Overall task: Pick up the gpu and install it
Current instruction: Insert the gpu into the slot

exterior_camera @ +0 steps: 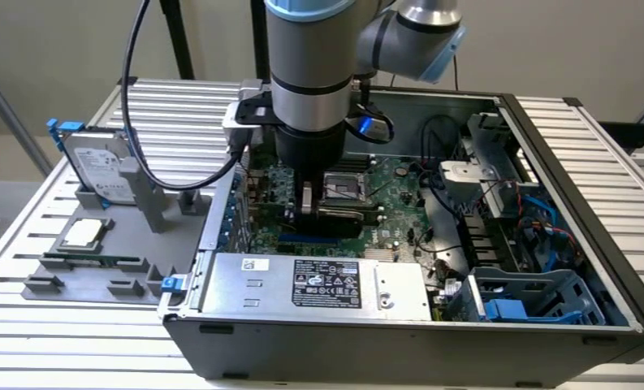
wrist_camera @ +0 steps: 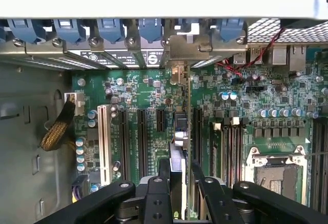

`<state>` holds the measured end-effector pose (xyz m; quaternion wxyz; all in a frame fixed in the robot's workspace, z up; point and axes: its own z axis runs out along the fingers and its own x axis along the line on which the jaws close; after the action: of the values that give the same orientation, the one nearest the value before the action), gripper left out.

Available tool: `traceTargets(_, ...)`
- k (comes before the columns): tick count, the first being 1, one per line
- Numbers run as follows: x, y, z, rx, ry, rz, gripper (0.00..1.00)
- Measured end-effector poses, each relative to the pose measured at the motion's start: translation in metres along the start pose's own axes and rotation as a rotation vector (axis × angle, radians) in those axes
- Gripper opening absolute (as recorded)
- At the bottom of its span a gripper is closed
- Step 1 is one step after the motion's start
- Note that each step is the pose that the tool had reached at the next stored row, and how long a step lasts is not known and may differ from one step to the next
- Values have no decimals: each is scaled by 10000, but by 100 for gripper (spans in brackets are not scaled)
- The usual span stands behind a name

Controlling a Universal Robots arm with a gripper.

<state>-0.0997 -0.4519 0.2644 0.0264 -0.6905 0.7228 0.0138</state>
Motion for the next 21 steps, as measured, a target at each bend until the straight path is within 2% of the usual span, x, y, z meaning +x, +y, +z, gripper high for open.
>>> traceTargets(10,-7,8,20,-11,-3,-157,0)
traceTargets(21,-15,25,54,-63,5,-149,0)
